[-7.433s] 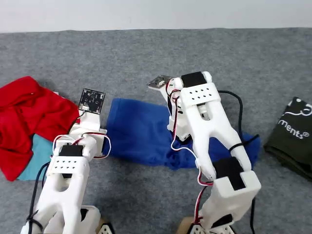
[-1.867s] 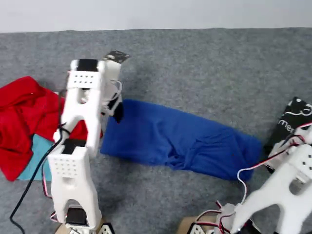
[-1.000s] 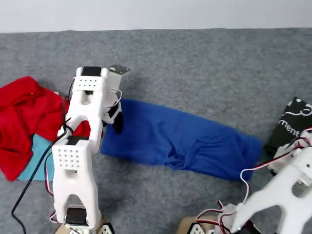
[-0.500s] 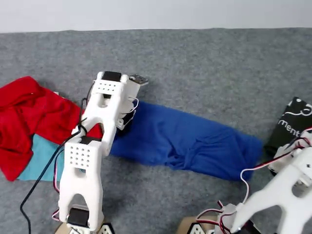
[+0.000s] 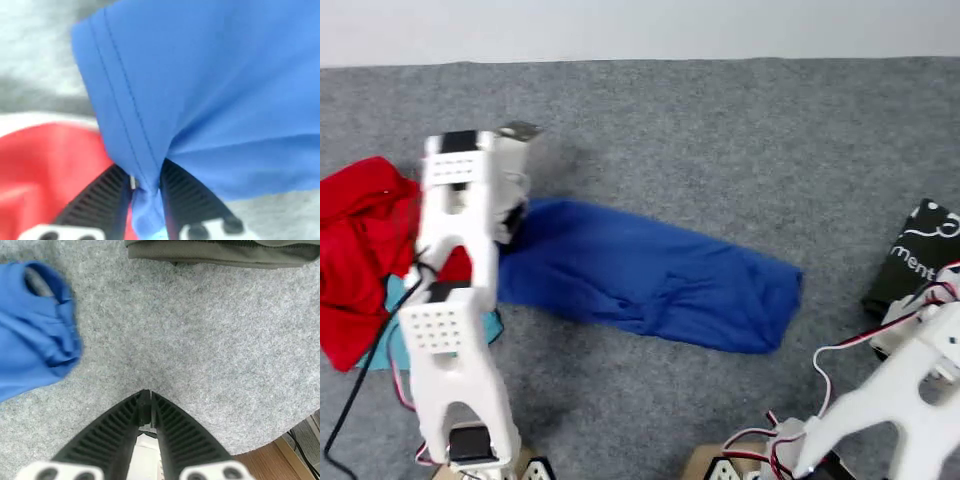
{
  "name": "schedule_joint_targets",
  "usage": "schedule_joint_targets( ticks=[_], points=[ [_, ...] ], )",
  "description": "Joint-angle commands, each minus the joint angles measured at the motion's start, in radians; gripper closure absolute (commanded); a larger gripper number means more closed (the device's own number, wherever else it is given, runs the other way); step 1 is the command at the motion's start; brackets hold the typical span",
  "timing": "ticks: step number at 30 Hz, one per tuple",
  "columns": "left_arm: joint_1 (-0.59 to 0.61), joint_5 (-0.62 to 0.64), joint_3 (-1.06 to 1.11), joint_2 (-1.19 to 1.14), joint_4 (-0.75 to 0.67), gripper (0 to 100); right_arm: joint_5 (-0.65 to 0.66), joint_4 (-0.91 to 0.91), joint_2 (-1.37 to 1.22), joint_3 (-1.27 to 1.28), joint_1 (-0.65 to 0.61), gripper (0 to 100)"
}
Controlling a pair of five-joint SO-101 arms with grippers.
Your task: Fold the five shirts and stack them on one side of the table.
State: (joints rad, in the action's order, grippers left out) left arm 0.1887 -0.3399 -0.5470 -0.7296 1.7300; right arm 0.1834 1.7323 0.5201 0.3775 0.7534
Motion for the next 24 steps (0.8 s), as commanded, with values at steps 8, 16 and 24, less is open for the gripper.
schedule_joint_targets(
  ticks=[8,16,24],
  points=[
    [0.132,-0.069,-0.019,0.12,0.026,100,0.009,0.005,0.027,-0.005,0.004,98.7],
    [-0.068,-0.063,0.077,0.258,0.026,100,0.009,0.005,0.027,0.005,0.004,98.7],
    [-0.362,0.015,0.16,0.44,0.026,100,0.009,0.004,0.036,0.126,0.008,98.7]
  ],
)
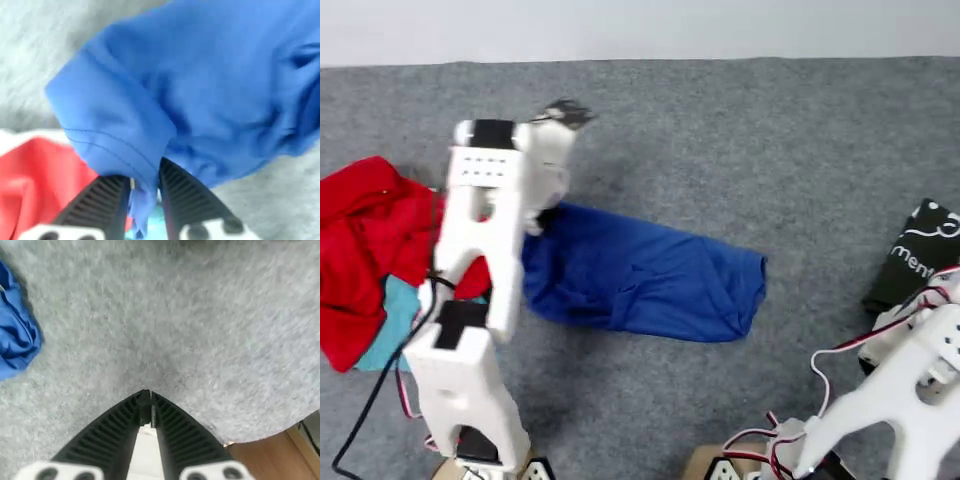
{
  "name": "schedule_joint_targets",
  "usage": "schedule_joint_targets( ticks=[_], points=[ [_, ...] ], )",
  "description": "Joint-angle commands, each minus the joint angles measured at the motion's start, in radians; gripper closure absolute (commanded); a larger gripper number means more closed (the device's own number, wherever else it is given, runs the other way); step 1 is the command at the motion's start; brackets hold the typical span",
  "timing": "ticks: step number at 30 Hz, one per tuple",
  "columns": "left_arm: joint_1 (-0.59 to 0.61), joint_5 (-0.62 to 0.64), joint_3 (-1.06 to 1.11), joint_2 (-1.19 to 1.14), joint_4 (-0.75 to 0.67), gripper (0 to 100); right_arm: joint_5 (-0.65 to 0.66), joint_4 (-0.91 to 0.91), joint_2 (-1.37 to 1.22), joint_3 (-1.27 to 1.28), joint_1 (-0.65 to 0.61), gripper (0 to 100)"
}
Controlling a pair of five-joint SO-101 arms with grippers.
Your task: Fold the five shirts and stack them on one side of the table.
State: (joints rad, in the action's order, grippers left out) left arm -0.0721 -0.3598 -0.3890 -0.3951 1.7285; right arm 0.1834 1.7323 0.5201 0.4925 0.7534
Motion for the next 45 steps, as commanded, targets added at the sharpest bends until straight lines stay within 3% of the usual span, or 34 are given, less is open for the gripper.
schedule_joint_targets(
  ticks=[1,10,16,21,31,36,45],
  points=[
    [-0.14,0.044,0.002,0.118,0.028,100,0.009,0.004,0.036,0.02,0.008,98.7],
    [-0.448,0.091,-0.002,0.132,0.023,100,0.009,0.008,0.038,0.026,0.01,98.8],
    [-0.58,0.091,-0.004,0.129,-0.04,100,0.011,0.016,0.038,0.028,0.035,98.8],
    [-0.624,0.091,-0.061,0.049,-0.086,100,0.075,0.016,0.038,0.029,0.14,98.8],
    [-0.713,0.092,-0.515,-0.267,0.026,100,0.245,0.005,0.035,0.029,0.364,98.8],
    [-0.775,0.092,-0.499,-0.278,0.026,100,0.247,0.005,0.036,0.029,0.381,98.8],
    [-0.781,0.091,-0.371,-0.279,0.025,100,0.247,0.015,0.036,0.029,0.381,98.8]
  ],
)
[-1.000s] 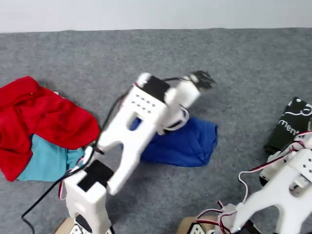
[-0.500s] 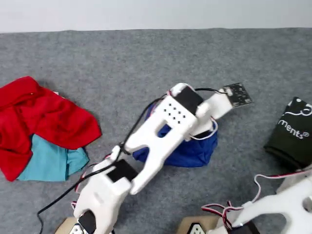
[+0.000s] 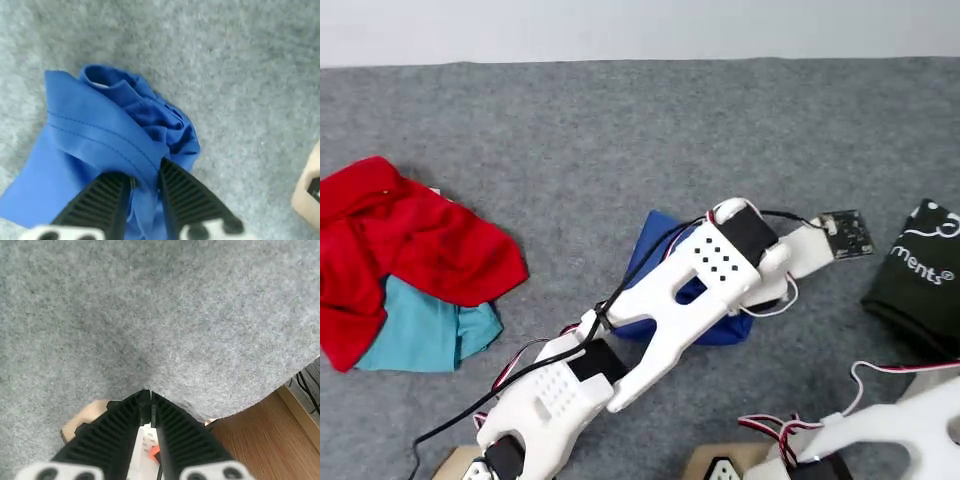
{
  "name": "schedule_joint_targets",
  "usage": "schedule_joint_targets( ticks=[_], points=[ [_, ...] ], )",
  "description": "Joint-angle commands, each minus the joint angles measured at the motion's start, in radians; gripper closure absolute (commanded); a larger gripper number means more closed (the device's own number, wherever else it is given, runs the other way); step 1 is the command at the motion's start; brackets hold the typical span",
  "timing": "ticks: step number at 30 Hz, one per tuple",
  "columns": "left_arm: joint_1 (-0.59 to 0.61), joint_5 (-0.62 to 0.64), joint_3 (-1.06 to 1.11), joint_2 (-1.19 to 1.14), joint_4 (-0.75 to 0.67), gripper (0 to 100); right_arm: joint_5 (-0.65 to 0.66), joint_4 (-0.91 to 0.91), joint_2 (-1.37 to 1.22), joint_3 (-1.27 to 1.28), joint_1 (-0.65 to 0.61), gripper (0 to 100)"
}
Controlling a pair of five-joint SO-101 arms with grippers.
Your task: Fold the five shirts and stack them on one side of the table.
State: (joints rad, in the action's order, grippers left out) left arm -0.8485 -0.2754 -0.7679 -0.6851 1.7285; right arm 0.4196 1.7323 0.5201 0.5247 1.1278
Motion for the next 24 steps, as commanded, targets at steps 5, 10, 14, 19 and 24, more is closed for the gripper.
schedule_joint_targets(
  ticks=[5,10,14,19,24],
  points=[
    [0.021,0.008,0.027,0.018,0.025,85,0.011,0.016,0.036,-0.003,0.007,98.8],
    [0.137,0.012,-0.041,0.021,0.026,79,0.011,0.016,0.038,-0.003,0.004,98.8],
    [0.226,-0.008,-0.071,0.037,0.028,79,0.012,0.016,0.038,-0.003,0.002,98.8],
    [0.305,-0.008,-0.065,0.089,0.028,80,0.012,0.016,0.038,-0.003,0.001,98.8],
    [0.29,-0.006,0.059,0.092,0.026,83,0.012,0.016,0.038,-0.005,-0.021,98.8]
  ],
)
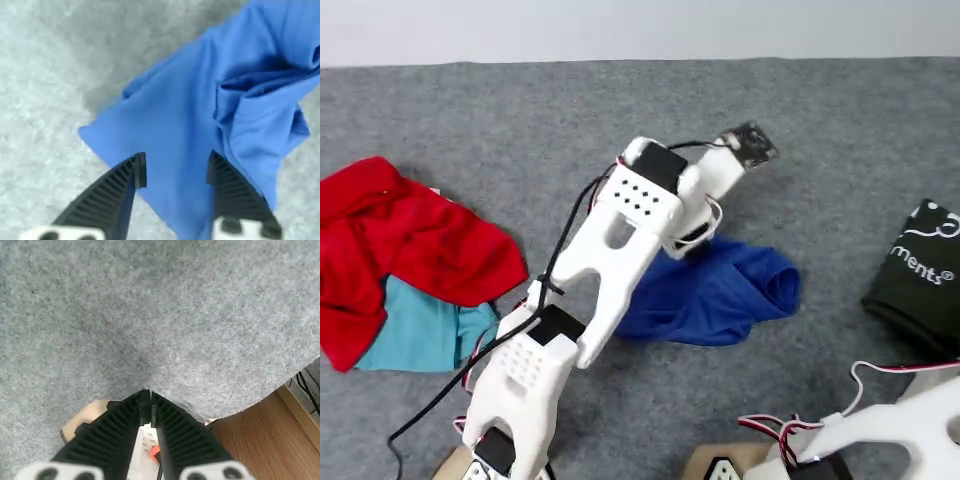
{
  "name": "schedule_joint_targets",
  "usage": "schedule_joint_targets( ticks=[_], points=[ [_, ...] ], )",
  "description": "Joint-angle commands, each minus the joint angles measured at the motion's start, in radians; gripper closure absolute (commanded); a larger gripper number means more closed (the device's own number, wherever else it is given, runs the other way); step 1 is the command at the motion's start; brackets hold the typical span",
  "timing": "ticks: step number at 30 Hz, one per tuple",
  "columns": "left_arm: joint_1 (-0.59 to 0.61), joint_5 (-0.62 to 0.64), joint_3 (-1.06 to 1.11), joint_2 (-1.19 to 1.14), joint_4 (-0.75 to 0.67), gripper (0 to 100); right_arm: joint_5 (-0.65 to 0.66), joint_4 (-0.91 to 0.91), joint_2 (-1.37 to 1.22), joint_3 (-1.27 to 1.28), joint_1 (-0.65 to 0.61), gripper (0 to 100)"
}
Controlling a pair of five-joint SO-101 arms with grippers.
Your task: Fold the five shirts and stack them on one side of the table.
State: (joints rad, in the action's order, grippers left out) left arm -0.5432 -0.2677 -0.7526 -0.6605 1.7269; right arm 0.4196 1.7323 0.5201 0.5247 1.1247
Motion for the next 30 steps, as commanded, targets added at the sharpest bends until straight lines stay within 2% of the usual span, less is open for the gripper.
schedule_joint_targets(
  ticks=[1,10,17,30],
  points=[
    [-0.028,-0.015,0.07,0.068,0.026,85,0.012,0.016,0.038,-0.005,-0.028,98.8],
    [-0.158,-0.015,0.289,0.066,-0.06,89,0.006,0.016,0.038,-0.005,-0.107,98.9],
    [-0.313,-0.012,0.326,0.095,0.028,97,0.011,0.015,0.038,-0.005,-0.104,98.9],
    [-0.339,-0.012,0.341,0.382,0.026,97,0.009,0.007,0.038,-0.005,-0.105,98.9]
  ],
)
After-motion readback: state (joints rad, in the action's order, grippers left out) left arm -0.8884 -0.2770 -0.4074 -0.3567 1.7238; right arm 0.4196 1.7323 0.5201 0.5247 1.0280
